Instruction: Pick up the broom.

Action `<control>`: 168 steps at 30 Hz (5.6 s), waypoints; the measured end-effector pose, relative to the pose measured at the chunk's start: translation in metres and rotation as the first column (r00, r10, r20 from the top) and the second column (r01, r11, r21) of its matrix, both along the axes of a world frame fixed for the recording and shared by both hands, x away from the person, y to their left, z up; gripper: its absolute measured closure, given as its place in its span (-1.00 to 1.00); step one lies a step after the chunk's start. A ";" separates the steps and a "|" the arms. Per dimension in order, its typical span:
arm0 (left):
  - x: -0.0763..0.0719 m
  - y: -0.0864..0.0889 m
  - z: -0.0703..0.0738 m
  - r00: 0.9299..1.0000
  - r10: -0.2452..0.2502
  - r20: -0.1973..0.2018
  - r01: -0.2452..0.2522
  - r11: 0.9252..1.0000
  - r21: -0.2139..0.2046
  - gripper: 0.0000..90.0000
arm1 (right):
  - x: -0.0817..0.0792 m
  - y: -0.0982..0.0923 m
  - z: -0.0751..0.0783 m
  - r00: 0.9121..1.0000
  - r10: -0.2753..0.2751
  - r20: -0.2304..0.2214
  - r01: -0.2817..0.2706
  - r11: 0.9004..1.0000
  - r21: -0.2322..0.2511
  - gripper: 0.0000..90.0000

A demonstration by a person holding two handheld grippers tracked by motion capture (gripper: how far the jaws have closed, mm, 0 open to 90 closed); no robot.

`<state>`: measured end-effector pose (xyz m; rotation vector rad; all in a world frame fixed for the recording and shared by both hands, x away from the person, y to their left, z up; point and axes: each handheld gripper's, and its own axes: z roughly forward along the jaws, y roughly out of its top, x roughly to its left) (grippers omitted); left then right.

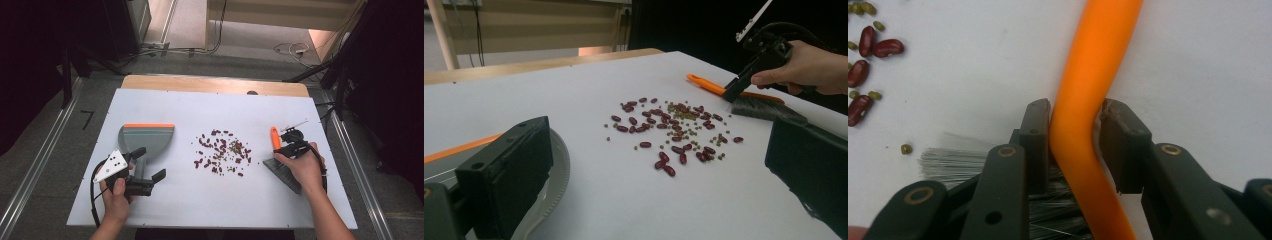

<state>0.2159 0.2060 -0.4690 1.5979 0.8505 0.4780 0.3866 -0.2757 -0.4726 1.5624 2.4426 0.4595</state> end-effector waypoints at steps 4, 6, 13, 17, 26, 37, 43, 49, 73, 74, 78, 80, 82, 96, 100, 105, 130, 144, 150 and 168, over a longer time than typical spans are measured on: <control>0.000 -0.001 0.000 1.000 -0.002 0.002 0.002 1.000 0.000 -1.00 | -0.001 -0.001 0.000 1.000 -0.018 0.009 0.018 1.000 0.008 0.50; -0.001 -0.001 0.000 1.000 -0.003 0.003 0.003 1.000 -0.002 -1.00 | -0.004 0.000 -0.001 0.999 -0.020 0.035 0.020 1.000 0.002 0.50; -0.001 -0.001 0.001 1.000 -0.002 0.003 0.002 1.000 -0.005 -1.00 | -0.018 -0.008 -0.004 0.990 -0.019 0.143 0.008 0.997 0.076 0.50; 0.000 -0.001 0.000 1.000 -0.002 0.002 0.002 1.000 -0.009 -1.00 | -0.030 -0.016 0.000 0.970 -0.037 0.240 0.004 0.991 0.137 0.50; -0.002 -0.003 0.002 1.000 -0.009 0.010 0.009 1.000 -0.008 -1.00 | -0.058 -0.043 0.004 0.895 -0.109 0.433 -0.051 0.938 0.342 0.50; -0.006 -0.003 0.004 1.000 -0.019 0.021 0.020 1.000 -0.016 -1.00 | -0.081 -0.054 0.020 0.789 -0.212 0.576 -0.105 0.878 0.467 0.52; -0.006 -0.004 0.005 0.999 -0.025 0.025 0.025 1.000 -0.016 -0.99 | -0.088 -0.051 0.029 0.751 -0.216 0.624 -0.167 0.852 0.496 0.52; -0.007 -0.006 0.006 0.999 -0.029 0.028 0.029 0.999 -0.014 -1.00 | -0.094 -0.042 0.040 0.724 -0.216 0.655 -0.191 0.850 0.491 0.53; -0.008 -0.037 0.017 0.997 -0.054 0.058 0.055 0.998 -0.022 -1.00 | -0.114 0.025 0.058 0.705 -0.113 0.700 -0.335 0.817 0.469 0.53; -0.008 -0.040 0.018 0.996 -0.058 0.061 0.060 0.998 -0.017 -1.00 | -0.116 0.028 0.058 0.703 -0.109 0.702 -0.342 0.815 0.468 0.53; -0.007 -0.048 0.019 0.995 -0.079 0.057 0.080 0.997 -0.016 -1.00 | -0.120 0.043 0.060 0.700 -0.081 0.709 -0.373 0.805 0.460 0.53; -0.007 -0.057 0.020 0.994 -0.102 0.049 0.103 0.995 -0.017 -1.00 | -0.122 0.050 0.060 0.700 -0.072 0.711 -0.384 0.801 0.459 0.53; -0.007 -0.063 0.021 0.993 -0.112 0.040 0.112 0.994 -0.014 -1.00 | -0.124 0.057 0.060 0.700 -0.066 0.711 -0.395 0.794 0.462 0.53; -0.010 -0.105 0.021 0.981 -0.189 -0.046 0.189 0.982 -0.007 -0.86 | -0.142 0.102 0.059 0.694 -0.001 0.720 -0.467 0.761 0.450 0.53; -0.012 -0.116 0.021 0.985 -0.158 -0.075 0.160 0.987 0.022 -0.62 | -0.148 0.114 0.058 0.693 0.018 0.721 -0.485 0.752 0.447 0.52; -0.014 -0.123 0.022 0.981 -0.170 -0.096 0.173 0.985 0.026 -0.32 | -0.154 0.127 0.056 0.690 0.037 0.723 -0.503 0.743 0.443 0.53; -0.015 -0.123 0.021 0.970 -0.199 -0.139 0.208 0.977 0.051 0.91 | -0.170 0.150 0.056 0.672 0.082 0.736 -0.562 0.703 0.436 0.50; -0.010 -0.110 0.024 0.936 -0.326 -0.132 0.333 0.942 0.034 0.92 | -0.146 0.118 0.062 0.694 0.234 0.681 -0.676 0.538 0.504 -0.03; -0.008 -0.098 0.027 0.907 -0.411 -0.095 0.412 0.911 0.000 0.92 | -0.137 0.105 0.063 0.675 0.334 0.657 -0.726 0.457 0.514 -0.03; -0.011 -0.099 0.029 0.773 -0.630 -0.067 0.628 0.776 -0.055 0.92 | -0.135 0.115 0.055 0.595 0.553 0.584 -0.773 0.194 0.604 0.38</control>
